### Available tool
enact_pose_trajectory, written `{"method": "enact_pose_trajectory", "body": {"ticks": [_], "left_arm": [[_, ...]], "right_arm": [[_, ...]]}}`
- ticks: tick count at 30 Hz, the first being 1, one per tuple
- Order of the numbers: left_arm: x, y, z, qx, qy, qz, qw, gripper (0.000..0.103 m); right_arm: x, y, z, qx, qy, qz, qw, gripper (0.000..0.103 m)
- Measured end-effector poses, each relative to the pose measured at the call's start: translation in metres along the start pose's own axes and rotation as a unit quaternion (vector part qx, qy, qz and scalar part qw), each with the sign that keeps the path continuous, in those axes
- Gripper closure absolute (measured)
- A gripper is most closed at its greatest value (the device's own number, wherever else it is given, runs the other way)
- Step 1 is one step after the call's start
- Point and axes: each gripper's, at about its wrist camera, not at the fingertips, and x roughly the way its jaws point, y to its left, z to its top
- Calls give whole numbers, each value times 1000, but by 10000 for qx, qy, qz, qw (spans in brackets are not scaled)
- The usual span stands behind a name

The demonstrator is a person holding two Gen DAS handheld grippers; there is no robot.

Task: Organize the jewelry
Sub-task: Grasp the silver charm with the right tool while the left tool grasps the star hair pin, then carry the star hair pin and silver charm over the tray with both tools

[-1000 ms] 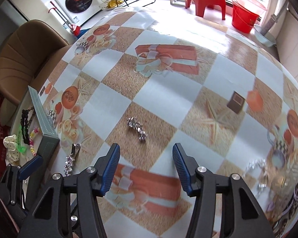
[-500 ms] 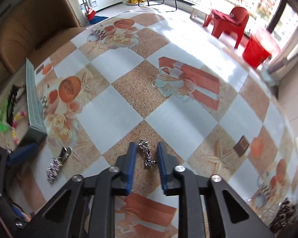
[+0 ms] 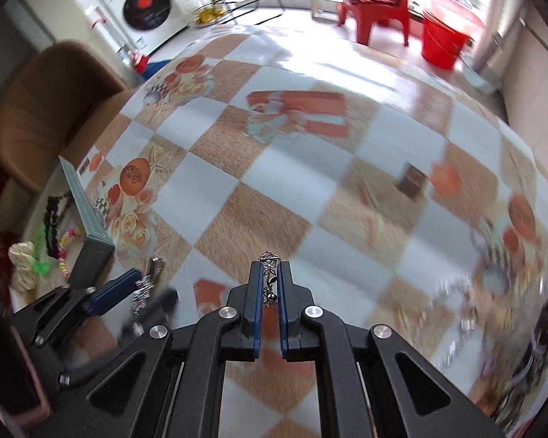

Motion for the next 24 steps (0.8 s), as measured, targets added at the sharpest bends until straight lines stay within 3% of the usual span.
{"method": "enact_pose_trajectory", "body": {"ticks": [14, 24], "left_arm": [[-45, 6, -16, -92, 93, -494, 9987, 83], [-99, -1, -43, 211, 119, -627, 9977, 83]], "right_arm": [[-44, -22, -70, 1124, 45, 472, 9925, 95], [-75, -16, -109, 1548, 162, 637, 9858, 95]]}}
